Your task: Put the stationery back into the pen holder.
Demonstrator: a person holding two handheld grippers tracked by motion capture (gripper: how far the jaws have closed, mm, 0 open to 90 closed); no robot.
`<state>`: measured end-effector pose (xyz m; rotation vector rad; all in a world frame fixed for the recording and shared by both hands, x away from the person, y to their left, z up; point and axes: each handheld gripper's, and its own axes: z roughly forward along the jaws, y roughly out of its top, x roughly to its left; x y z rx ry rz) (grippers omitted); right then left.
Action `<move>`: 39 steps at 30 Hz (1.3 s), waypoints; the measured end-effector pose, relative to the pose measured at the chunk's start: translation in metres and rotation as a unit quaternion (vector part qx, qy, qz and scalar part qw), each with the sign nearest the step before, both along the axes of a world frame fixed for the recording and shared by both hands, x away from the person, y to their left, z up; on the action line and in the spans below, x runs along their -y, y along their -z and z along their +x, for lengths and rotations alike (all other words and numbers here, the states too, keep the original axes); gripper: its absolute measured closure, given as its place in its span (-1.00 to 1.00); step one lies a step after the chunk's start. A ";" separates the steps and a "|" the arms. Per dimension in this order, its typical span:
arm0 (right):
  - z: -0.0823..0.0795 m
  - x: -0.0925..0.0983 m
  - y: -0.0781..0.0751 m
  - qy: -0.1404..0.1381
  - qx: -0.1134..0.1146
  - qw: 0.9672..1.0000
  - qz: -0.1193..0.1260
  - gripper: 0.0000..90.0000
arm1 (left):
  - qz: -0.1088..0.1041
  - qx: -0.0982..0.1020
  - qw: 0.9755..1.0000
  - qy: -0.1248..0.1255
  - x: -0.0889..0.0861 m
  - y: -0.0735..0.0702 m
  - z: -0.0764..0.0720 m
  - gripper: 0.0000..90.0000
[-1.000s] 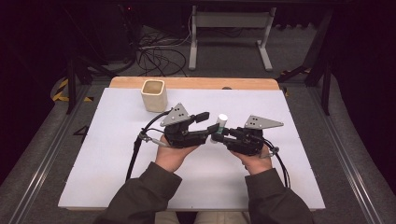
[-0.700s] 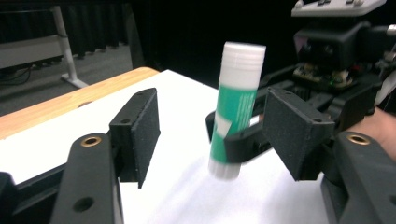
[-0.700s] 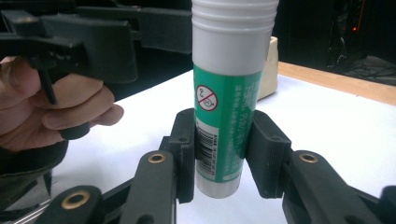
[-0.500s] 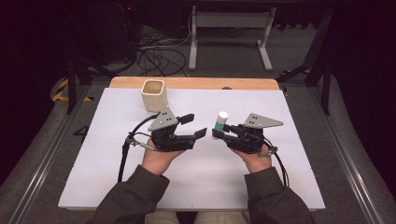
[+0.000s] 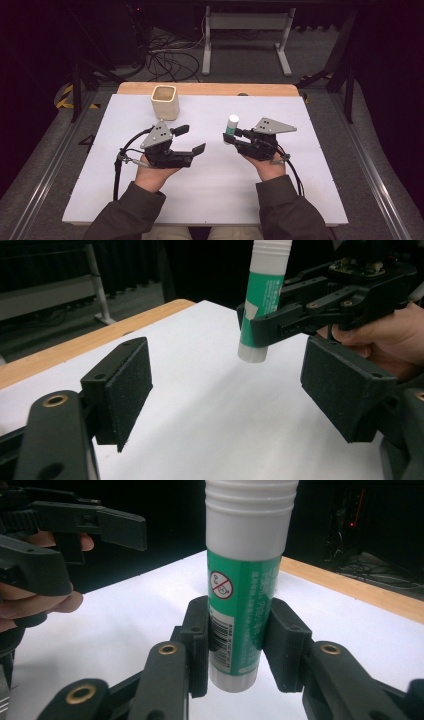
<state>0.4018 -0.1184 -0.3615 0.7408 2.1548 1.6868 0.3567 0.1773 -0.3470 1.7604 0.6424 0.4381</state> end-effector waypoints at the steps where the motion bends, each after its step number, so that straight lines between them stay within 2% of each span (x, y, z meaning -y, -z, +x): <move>1: 0.001 -0.002 -0.001 0.000 0.002 1.000 -0.002 0.47 | 0.002 0.002 1.000 -0.003 -0.003 0.001 0.000 -0.55; 15: 0.018 -0.029 -0.013 0.007 0.018 1.000 -0.010 0.47 | 0.002 0.003 1.000 -0.030 -0.037 0.007 -0.003 -0.66; 26: 0.032 -0.058 -0.018 0.007 0.044 0.999 -0.011 0.47 | -0.001 0.000 0.999 -0.049 -0.055 0.013 -0.007 -0.69; 32: 0.038 -0.073 -0.018 0.006 0.054 0.998 -0.018 0.47 | -0.001 -0.001 0.999 -0.052 -0.062 0.013 -0.004 -0.71; 37: 0.045 -0.088 -0.022 0.002 0.061 0.998 -0.016 0.47 | 0.008 0.002 0.999 -0.051 -0.063 0.013 -0.003 -0.73; 39: 0.048 -0.096 -0.024 0.003 0.066 0.997 -0.025 0.47 | 0.018 0.003 0.998 -0.054 -0.063 0.013 -0.002 -0.75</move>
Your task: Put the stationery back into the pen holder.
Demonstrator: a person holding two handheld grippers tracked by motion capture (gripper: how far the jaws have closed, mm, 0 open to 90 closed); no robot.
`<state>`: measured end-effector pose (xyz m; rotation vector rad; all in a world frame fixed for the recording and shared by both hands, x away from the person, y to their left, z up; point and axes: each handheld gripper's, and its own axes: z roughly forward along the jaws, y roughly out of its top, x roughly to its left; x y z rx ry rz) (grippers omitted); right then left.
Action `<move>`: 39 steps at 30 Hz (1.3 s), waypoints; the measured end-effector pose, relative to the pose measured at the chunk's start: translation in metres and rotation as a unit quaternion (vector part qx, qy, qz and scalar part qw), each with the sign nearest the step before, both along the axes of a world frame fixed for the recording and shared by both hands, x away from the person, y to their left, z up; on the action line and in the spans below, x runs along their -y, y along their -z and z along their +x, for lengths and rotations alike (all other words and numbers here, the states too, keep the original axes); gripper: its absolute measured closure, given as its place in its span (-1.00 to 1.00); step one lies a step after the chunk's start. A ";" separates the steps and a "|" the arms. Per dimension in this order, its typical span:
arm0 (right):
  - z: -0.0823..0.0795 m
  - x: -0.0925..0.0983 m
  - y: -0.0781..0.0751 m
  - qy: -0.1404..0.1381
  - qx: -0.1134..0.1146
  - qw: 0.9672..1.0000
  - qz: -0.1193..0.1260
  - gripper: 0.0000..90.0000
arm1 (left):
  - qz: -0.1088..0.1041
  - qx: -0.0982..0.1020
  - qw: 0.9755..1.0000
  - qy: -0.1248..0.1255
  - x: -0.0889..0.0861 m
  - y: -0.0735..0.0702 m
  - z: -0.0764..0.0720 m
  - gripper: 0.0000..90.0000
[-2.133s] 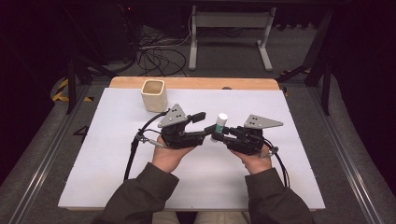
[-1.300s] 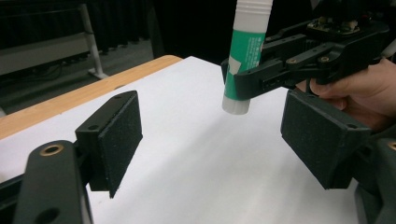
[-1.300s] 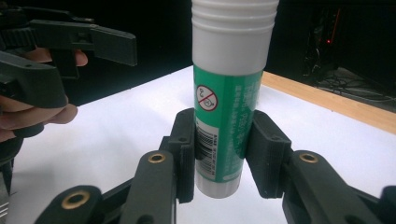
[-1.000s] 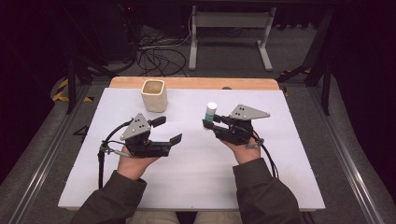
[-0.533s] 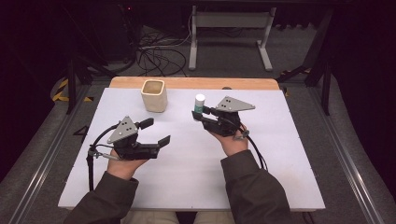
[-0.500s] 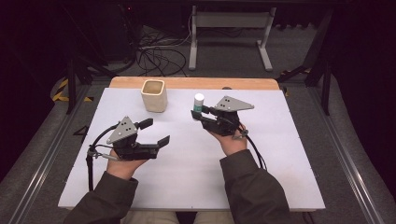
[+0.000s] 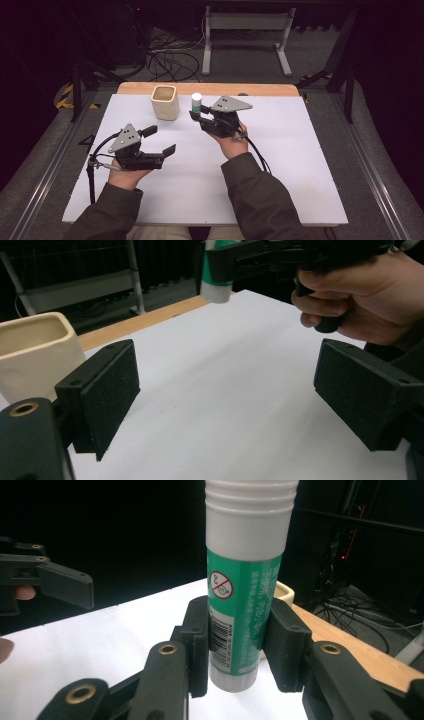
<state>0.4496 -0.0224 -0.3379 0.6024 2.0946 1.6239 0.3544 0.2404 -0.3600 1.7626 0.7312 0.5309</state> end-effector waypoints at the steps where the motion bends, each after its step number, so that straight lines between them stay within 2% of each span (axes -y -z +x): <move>1: 0.002 -0.004 0.000 0.000 0.002 1.000 -0.006 0.47 | 0.002 -0.002 1.000 -0.001 0.000 0.000 0.001 -0.76; 5: 0.009 -0.016 0.001 0.003 0.001 1.000 -0.013 0.47 | 0.002 -0.005 1.000 -0.001 -0.003 0.002 0.002 -0.77; 8: 0.015 -0.024 0.002 0.005 0.005 1.000 -0.018 0.47 | -0.007 -0.006 1.000 -0.002 -0.006 0.001 0.002 -0.78; 11: 0.020 -0.030 0.003 0.013 0.009 1.000 -0.024 0.47 | -0.008 -0.001 1.000 -0.005 -0.011 -0.002 0.001 -0.79; 20: 0.037 -0.053 0.004 0.019 0.018 0.999 -0.023 0.47 | -0.022 0.004 1.000 -0.010 -0.020 -0.007 -0.001 -0.80; 24: 0.046 -0.060 0.006 0.015 0.013 1.000 -0.001 0.47 | -0.019 0.007 1.000 -0.010 -0.022 -0.007 -0.001 -0.80; 28: 0.057 -0.065 0.009 0.018 0.008 1.000 0.007 0.47 | -0.024 0.007 1.000 -0.010 -0.024 -0.008 -0.001 -0.81; 33: 0.072 -0.070 0.014 0.011 -0.005 0.999 0.039 0.47 | -0.024 0.004 1.000 -0.009 -0.024 -0.007 0.000 -0.81; 39: 0.087 -0.081 0.019 0.011 -0.008 0.999 0.050 0.46 | -0.025 0.005 1.000 -0.010 -0.027 -0.007 0.000 -0.81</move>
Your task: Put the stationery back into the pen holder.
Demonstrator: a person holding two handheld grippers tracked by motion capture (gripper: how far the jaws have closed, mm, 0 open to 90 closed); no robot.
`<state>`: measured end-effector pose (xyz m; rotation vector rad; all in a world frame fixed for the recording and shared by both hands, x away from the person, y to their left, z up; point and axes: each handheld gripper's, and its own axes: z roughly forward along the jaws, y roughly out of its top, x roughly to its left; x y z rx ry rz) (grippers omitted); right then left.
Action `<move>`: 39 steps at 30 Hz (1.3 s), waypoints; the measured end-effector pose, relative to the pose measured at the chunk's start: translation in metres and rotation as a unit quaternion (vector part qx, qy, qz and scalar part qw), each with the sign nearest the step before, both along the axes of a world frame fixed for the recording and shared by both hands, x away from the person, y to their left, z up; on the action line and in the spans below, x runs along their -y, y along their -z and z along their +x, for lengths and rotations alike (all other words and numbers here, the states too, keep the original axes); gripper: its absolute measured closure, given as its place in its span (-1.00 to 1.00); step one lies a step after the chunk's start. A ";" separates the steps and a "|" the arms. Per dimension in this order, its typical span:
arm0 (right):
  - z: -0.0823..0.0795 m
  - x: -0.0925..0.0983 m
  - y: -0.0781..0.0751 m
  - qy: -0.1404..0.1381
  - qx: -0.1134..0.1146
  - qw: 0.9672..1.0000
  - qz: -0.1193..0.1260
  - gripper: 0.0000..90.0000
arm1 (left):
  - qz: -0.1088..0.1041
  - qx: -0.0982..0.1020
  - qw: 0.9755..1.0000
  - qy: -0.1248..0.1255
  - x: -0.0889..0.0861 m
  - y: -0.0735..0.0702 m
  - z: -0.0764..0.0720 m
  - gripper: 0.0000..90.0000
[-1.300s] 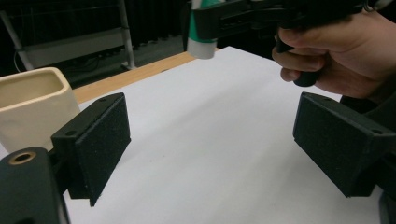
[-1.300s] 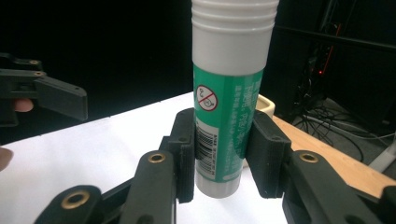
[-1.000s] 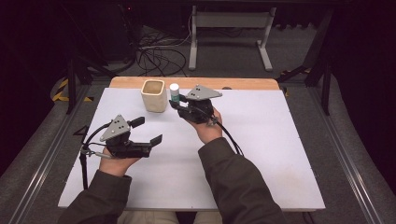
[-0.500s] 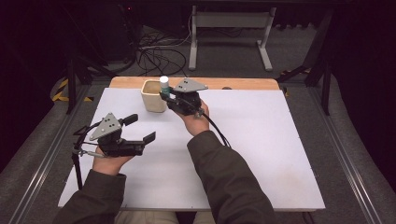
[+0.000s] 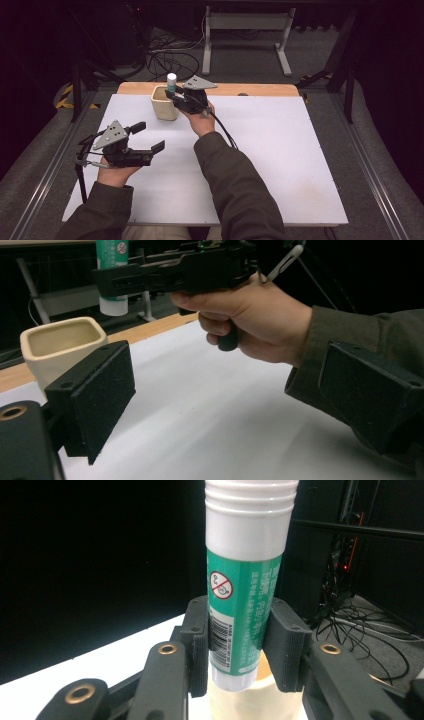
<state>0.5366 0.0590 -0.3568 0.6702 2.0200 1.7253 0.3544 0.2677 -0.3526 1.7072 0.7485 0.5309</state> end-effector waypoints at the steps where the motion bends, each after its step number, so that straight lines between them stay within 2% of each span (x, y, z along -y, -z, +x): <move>1: 0.002 -0.002 0.002 0.001 0.000 1.000 -0.002 0.46 | -0.002 0.000 1.000 -0.001 -0.001 0.000 0.000 -0.81; 15: 0.023 -0.018 0.023 0.022 0.014 1.000 -0.009 0.46 | -0.009 -0.001 1.000 -0.003 -0.003 0.001 -0.001 -0.78; 22: 0.030 -0.022 0.028 0.032 0.008 0.999 -0.004 0.46 | -0.012 0.002 1.000 -0.002 -0.004 -0.001 -0.002 -0.77; 32: 0.034 -0.034 0.037 0.033 0.018 0.998 -0.046 0.46 | -0.013 0.001 1.000 -0.002 -0.006 0.000 -0.001 -0.77; 39: 0.036 -0.035 0.041 0.033 0.012 0.998 -0.056 0.46 | -0.012 0.001 1.000 -0.002 -0.006 0.000 -0.001 -0.77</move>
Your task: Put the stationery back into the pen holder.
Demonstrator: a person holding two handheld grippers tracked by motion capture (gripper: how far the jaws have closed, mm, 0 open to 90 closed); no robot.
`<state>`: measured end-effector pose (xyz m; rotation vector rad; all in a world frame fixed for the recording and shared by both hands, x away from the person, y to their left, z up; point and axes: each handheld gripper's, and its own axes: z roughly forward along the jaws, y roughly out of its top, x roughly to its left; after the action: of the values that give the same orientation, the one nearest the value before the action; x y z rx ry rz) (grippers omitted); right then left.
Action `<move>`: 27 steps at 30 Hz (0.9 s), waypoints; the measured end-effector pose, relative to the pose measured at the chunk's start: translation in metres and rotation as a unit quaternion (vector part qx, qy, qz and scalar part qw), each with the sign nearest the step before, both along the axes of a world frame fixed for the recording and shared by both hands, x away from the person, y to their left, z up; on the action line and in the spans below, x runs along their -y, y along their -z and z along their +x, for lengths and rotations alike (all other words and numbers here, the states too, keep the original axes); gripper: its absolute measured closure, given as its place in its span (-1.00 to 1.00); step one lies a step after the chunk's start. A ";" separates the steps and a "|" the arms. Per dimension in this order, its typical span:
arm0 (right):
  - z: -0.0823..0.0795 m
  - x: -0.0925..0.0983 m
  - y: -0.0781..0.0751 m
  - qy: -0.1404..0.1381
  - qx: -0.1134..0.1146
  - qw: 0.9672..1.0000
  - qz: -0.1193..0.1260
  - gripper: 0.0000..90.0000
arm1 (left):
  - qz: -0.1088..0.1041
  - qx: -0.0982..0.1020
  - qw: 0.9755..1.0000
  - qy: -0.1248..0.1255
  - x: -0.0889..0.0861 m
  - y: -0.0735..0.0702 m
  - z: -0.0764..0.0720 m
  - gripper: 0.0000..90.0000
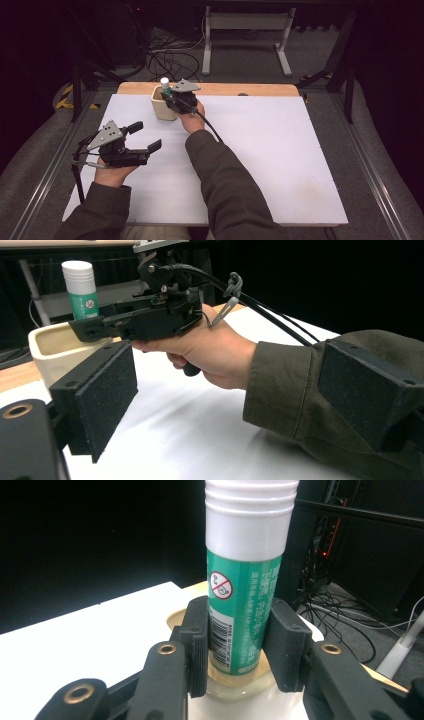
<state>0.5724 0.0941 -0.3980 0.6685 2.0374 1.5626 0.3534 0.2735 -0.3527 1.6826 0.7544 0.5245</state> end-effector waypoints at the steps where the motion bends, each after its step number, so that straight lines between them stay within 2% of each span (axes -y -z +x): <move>1: 0.000 0.000 0.000 0.000 0.000 1.000 0.000 0.46 | 0.000 0.000 1.000 -0.002 0.000 0.000 0.000 -0.77; 9: 0.000 -0.001 0.002 0.003 -0.007 1.000 0.001 0.45 | -0.009 0.002 1.000 -0.014 -0.004 0.000 0.000 -0.72; 11: 0.000 -0.001 0.003 0.004 -0.006 1.000 0.002 0.45 | -0.006 0.004 1.000 -0.016 -0.004 0.000 0.000 -0.72; 17: 0.001 -0.001 0.004 0.003 -0.010 1.000 0.001 0.45 | -0.013 -0.007 1.000 -0.023 -0.004 0.002 0.002 -0.71; 27: 0.001 -0.001 0.004 0.001 -0.006 1.000 -0.003 0.45 | -0.005 -0.004 1.000 -0.018 -0.004 0.002 0.002 -0.71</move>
<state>0.5736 0.0949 -0.4016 0.6805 2.0484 1.5549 0.3556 0.2777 -0.3545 1.6651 0.7934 0.5372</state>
